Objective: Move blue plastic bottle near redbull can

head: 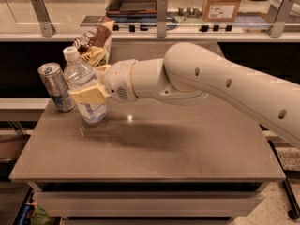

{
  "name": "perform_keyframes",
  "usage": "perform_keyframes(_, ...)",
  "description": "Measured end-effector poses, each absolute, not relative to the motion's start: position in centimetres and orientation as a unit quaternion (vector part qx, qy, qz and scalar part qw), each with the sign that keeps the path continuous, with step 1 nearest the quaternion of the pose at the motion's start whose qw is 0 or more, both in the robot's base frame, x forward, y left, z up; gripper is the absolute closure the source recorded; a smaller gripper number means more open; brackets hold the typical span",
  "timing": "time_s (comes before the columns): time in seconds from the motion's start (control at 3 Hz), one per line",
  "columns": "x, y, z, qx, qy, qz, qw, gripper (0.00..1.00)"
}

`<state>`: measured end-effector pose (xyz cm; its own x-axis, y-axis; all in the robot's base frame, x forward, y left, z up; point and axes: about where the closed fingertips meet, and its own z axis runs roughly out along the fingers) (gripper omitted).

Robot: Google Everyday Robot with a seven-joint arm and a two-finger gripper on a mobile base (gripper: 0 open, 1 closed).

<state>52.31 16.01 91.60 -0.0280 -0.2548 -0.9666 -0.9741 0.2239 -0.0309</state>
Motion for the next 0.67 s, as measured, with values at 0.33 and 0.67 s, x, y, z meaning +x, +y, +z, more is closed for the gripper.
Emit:
perform_keyframes(0.33,52.46,16.6,90.95,-0.521,0.599,0.36,0.489,1.0)
perform_keyframes(0.67,52.3,16.76,91.08,-0.522,0.598,0.361,0.489,0.82)
